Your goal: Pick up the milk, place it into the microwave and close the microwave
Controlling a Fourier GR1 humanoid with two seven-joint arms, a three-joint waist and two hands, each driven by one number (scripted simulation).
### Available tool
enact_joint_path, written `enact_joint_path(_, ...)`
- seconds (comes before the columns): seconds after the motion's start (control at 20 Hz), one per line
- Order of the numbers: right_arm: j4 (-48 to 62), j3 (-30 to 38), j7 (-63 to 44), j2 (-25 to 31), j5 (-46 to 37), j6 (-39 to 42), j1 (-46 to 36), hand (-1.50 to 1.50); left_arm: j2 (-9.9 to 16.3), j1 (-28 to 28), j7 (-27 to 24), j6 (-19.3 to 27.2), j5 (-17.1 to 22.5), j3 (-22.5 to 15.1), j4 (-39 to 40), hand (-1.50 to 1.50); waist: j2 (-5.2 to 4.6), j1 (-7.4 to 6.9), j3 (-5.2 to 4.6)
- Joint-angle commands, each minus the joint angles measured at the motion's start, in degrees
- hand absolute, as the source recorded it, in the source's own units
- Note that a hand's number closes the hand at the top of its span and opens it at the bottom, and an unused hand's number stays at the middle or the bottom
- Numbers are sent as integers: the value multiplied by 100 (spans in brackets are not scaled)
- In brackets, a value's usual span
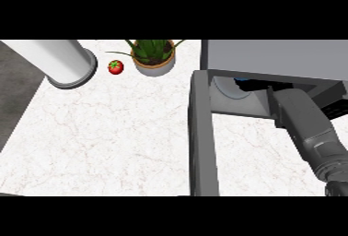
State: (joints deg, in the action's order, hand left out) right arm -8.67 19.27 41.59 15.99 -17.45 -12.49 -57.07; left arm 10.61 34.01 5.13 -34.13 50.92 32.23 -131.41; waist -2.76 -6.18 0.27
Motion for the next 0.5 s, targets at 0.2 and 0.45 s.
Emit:
enact_joint_path(0.2,152,42,-319,354,-60,-482,-238,150,172,-206,87,28,89,-51,-36,-150,-135,-246,14)
enact_joint_path(0.45,186,87,-387,547,-12,-560,-320,150,253,-372,145,126,52,-76,54,-150,-171,-245,11)
